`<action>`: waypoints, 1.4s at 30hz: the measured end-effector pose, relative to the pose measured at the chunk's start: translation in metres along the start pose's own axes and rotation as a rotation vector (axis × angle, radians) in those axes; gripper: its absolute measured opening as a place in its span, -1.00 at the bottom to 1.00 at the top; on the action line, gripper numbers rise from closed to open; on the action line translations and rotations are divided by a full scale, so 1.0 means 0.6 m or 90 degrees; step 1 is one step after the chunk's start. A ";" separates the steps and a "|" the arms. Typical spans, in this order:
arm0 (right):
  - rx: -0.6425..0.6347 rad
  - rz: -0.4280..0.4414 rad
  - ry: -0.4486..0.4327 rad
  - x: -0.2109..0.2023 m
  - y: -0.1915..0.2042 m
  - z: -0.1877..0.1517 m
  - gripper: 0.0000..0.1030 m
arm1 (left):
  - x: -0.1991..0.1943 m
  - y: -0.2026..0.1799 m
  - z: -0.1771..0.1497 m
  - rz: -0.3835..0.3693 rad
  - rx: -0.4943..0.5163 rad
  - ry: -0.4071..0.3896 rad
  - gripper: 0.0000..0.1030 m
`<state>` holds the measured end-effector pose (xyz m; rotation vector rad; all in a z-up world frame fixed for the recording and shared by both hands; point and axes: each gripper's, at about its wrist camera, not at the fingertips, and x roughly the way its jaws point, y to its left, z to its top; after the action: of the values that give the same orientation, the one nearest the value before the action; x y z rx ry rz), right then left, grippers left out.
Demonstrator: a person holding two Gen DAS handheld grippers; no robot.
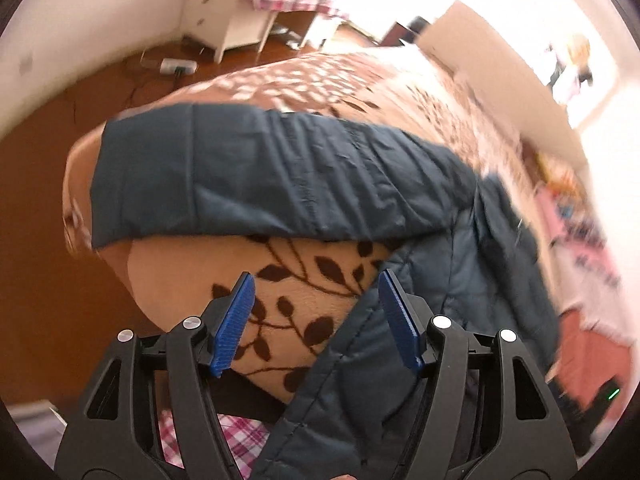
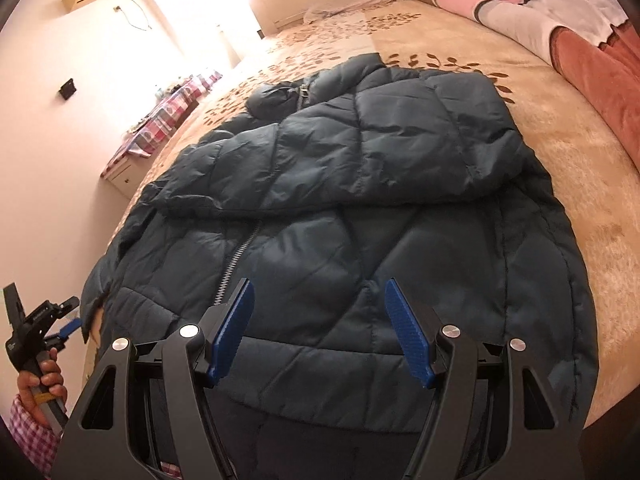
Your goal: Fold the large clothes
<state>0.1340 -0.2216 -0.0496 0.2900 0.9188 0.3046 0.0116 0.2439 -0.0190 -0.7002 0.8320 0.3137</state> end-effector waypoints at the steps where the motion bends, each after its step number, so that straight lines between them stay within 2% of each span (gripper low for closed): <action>1: -0.004 0.003 0.000 0.000 0.005 0.000 0.30 | 0.002 0.021 0.003 -0.016 -0.042 -0.004 0.24; 6: -0.026 0.003 0.002 -0.001 0.032 0.000 0.30 | 0.032 0.089 0.015 -0.079 -0.201 -0.004 0.24; 10: -0.034 0.003 0.004 -0.002 0.045 0.000 0.30 | 0.065 0.119 0.019 -0.106 -0.267 -0.003 0.24; 17: -0.059 0.004 0.009 0.005 0.070 -0.001 0.30 | 0.112 0.138 0.002 -0.127 -0.322 0.010 0.24; 21: -0.071 0.008 0.015 0.012 0.082 -0.004 0.30 | 0.109 0.133 -0.006 -0.110 -0.306 -0.016 0.24; 24: -0.078 0.007 0.020 0.019 0.085 -0.006 0.30 | 0.112 0.138 0.014 -0.098 -0.329 -0.038 0.24; 25: -0.077 0.007 0.021 0.020 0.085 -0.007 0.30 | 0.116 0.139 0.020 -0.094 -0.334 -0.041 0.20; 27: -0.075 0.010 0.024 0.023 0.084 -0.009 0.30 | 0.129 0.144 0.034 -0.063 -0.332 -0.041 -0.14; 29: -0.072 0.011 0.023 0.022 0.082 -0.010 0.30 | 0.141 0.145 0.046 -0.018 -0.318 -0.040 -0.47; 32: -0.065 0.014 0.017 0.018 0.076 -0.008 0.30 | 0.129 0.132 0.057 0.017 -0.250 -0.063 -0.80; 36: -0.053 0.018 0.002 0.006 0.064 -0.003 0.30 | 0.068 0.066 0.096 0.035 -0.117 -0.151 -0.87; 40: -0.031 0.023 -0.014 -0.006 0.044 -0.001 0.30 | -0.002 -0.030 0.134 0.002 0.022 -0.238 -0.88; 42: -0.017 0.027 -0.024 -0.014 0.031 -0.001 0.30 | -0.046 -0.096 0.145 -0.034 0.107 -0.284 -0.89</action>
<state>0.1264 -0.2077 -0.0368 0.2894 0.8713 0.3485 0.0727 0.2608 0.0681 -0.4685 0.4089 0.3317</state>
